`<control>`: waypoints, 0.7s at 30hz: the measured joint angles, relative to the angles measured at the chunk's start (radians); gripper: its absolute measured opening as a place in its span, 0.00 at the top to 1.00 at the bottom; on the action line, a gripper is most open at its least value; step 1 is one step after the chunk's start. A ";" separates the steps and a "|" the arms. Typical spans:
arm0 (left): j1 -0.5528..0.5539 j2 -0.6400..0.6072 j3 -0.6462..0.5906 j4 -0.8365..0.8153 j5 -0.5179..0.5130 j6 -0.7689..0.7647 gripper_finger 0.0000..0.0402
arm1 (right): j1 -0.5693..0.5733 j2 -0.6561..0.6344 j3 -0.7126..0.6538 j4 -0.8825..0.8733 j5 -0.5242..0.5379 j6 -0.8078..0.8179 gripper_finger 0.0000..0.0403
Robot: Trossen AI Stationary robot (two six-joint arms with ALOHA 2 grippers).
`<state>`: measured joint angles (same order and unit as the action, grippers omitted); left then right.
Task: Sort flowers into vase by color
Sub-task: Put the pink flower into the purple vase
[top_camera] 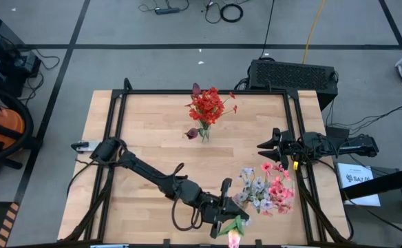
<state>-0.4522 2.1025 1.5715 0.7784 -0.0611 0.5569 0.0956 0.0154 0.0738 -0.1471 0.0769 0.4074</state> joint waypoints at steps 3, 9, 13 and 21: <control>0.000 0.000 0.000 -0.002 0.000 -0.001 1.00 | 0.000 0.000 0.000 0.000 0.000 0.000 0.64; 0.000 0.004 0.000 -0.008 0.006 -0.066 1.00 | 0.000 0.000 0.000 0.000 0.000 0.000 0.64; 0.000 0.004 0.000 -0.002 0.006 -0.060 1.00 | 0.000 0.000 0.000 0.000 0.000 0.000 0.64; 0.011 0.005 0.000 -0.002 0.006 -0.046 1.00 | 0.000 0.000 0.000 0.000 0.000 0.000 0.64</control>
<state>-0.4414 2.1071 1.5711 0.7765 -0.0551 0.5105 0.0956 0.0154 0.0738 -0.1471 0.0769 0.4072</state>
